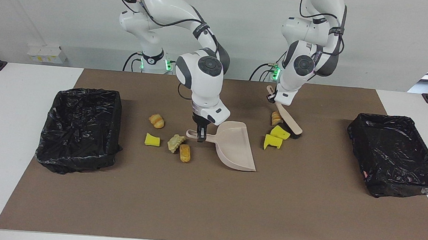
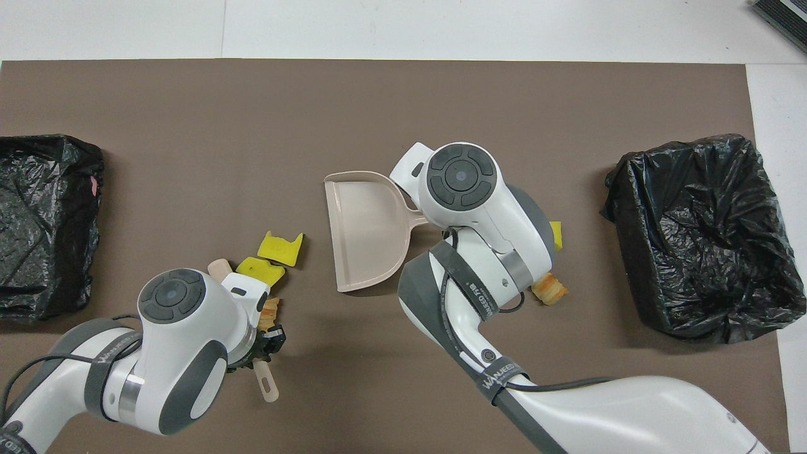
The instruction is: Sweep and dump trash in bin
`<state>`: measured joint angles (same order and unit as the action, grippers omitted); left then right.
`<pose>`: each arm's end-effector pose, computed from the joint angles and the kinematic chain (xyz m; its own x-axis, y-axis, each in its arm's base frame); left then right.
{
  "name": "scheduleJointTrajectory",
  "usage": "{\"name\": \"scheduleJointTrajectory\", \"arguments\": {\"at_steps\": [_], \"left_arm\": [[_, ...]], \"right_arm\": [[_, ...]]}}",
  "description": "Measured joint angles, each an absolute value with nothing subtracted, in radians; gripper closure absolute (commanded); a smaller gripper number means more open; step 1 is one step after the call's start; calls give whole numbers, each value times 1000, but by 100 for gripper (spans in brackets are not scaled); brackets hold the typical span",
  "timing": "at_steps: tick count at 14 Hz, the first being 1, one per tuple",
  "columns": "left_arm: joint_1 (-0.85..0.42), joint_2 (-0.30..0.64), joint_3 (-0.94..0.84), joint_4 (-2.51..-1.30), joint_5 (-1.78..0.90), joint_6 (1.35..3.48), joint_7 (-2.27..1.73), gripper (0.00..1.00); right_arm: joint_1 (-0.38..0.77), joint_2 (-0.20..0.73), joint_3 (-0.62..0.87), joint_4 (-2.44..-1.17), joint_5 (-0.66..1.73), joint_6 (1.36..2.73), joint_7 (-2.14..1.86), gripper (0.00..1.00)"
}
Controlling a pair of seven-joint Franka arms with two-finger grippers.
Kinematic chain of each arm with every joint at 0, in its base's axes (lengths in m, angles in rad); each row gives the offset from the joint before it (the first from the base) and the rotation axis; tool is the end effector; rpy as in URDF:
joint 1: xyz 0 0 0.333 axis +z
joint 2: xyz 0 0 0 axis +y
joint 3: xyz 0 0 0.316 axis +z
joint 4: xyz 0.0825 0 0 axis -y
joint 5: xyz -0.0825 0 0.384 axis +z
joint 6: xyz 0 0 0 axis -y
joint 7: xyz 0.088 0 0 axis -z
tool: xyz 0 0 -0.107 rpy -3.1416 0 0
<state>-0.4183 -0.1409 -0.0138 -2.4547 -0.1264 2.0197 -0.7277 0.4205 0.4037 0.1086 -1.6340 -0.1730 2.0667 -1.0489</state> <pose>0.3869 -0.1864 0.3308 0.8895 0.3621 -0.2788 0.3398 -0.9320 -0.1266 0.5881 0.3239 0.3893 -0.0742 0.9938 -0.0828 0.9935 0.0808 0.0802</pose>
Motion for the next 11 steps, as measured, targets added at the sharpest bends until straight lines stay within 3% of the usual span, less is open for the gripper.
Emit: {"name": "scheduleJointTrajectory", "arguments": {"at_steps": [4, 11], "left_arm": [[-431, -71, -15, -2369, -127, 2047, -596, 100], [-555, -43, -19, -2316, -200, 2106, -394, 100]], "right_arm": [[427, 413, 109, -1634, -173, 2090, -1034, 100], [428, 432, 108, -1637, -173, 2119, -1025, 100]]}}
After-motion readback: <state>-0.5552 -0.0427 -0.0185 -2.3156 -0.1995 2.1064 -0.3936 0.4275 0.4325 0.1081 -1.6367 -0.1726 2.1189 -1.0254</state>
